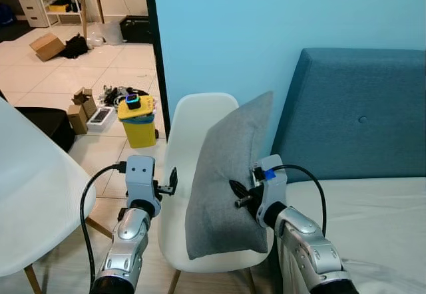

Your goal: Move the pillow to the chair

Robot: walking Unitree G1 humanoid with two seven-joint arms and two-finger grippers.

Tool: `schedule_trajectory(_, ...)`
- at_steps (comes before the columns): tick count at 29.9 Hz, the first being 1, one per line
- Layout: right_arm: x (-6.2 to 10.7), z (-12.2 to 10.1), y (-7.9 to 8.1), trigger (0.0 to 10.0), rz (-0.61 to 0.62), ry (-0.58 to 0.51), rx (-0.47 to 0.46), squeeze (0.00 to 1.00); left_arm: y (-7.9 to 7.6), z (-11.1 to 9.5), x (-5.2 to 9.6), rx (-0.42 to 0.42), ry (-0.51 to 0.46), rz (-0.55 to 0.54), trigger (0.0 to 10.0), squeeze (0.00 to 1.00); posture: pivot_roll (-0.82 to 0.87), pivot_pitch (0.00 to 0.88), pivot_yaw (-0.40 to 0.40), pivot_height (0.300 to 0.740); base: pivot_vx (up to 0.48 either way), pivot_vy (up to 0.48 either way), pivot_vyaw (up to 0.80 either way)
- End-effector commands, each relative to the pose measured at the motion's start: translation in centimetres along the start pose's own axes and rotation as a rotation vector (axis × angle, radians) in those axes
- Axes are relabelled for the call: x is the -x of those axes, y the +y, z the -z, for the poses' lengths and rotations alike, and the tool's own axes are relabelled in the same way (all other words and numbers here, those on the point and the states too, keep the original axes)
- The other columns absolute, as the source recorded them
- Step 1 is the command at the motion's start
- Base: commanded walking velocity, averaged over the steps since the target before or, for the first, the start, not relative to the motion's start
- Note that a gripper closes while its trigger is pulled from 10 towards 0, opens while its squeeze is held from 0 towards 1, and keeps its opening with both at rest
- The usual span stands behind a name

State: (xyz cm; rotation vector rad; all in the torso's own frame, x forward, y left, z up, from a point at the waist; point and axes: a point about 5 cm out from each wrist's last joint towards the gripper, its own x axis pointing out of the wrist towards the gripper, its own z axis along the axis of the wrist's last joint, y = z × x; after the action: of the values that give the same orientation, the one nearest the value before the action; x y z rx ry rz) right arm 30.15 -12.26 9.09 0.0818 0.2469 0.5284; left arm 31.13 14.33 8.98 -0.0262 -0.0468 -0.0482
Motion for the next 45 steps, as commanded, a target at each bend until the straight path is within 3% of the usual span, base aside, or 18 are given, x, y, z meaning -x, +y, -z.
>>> schedule_trajectory(1,-0.6,-1.7,-0.6,10.0,0.041,-0.091,-0.027,0.0,0.3,0.0,0.0,0.001,-0.01,-0.007,10.0,0.0,-0.01,0.056,-0.004,0.715,0.0,0.0,0.0)
schedule_trajectory(7,-0.7,-1.8,-1.6,10.0,0.104,-0.107,-0.088,0.0,0.4,-0.3,-0.1,-0.014,-0.022,-0.004,10.0,0.0,0.0,0.053,-0.007,0.7,0.0,0.0,0.0)
schedule_trajectory(11,-0.9,-0.5,-3.2,10.0,0.219,-0.067,-0.168,0.0,1.0,-0.6,-0.2,-0.09,-0.035,-0.004,10.0,0.0,0.0,0.053,-0.008,0.685,0.0,0.0,0.0)
schedule_trajectory(20,-1.2,2.6,-4.8,10.0,0.391,0.011,-0.474,0.0,1.5,-0.3,0.2,-0.113,-0.022,-0.03,10.0,0.0,0.02,0.067,-0.007,0.635,0.0,0.0,0.0)
schedule_trajectory(31,-0.3,5.3,-5.9,10.0,0.528,0.117,-0.568,0.0,1.1,-0.2,0.2,-0.112,-0.017,-0.02,10.0,0.0,0.02,0.074,0.003,0.59,0.0,0.0,0.0)
schedule_trajectory(38,-1.4,5.5,-4.4,10.0,0.449,0.138,-0.637,0.0,0.9,-0.4,0.0,-0.104,-0.02,-0.013,10.0,0.0,0.02,0.073,0.01,0.555,0.0,0.0,0.0)
schedule_trajectory(45,-2.8,4.5,-2.9,10.0,0.367,0.112,-0.628,0.0,0.8,-0.5,0.0,-0.101,-0.023,-0.01,10.0,0.0,0.02,0.074,0.012,0.535,0.0,0.0,0.0)
